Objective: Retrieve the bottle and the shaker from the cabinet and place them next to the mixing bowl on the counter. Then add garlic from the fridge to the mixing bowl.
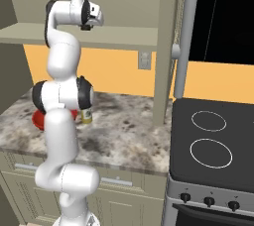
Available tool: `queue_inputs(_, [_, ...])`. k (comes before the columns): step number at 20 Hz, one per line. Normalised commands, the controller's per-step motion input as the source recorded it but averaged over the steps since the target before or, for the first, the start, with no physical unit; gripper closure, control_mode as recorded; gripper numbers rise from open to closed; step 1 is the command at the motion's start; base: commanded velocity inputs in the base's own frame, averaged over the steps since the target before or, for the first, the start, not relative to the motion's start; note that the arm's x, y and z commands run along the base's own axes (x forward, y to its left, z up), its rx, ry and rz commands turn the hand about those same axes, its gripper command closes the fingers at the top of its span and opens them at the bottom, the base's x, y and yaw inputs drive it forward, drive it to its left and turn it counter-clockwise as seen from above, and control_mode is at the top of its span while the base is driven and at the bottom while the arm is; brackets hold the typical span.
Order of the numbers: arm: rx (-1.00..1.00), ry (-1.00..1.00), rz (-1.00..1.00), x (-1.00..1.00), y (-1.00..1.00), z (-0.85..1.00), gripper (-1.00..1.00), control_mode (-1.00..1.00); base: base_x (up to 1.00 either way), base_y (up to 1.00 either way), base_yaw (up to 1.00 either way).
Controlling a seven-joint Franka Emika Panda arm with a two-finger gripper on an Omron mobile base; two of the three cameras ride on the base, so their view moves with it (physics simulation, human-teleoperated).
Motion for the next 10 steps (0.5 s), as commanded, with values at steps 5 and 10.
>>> queue_inputs(5, [0.00, -0.02, 0.11, -1.00, 0.20, -0.17, 1.00, -1.00, 0.00, 0.00, 0.00])
queue_inputs(10, [0.00, -0.03, 0.14, -1.00, 0.04, -0.36, 1.00, -1.00, 0.00, 0.00, 0.00])
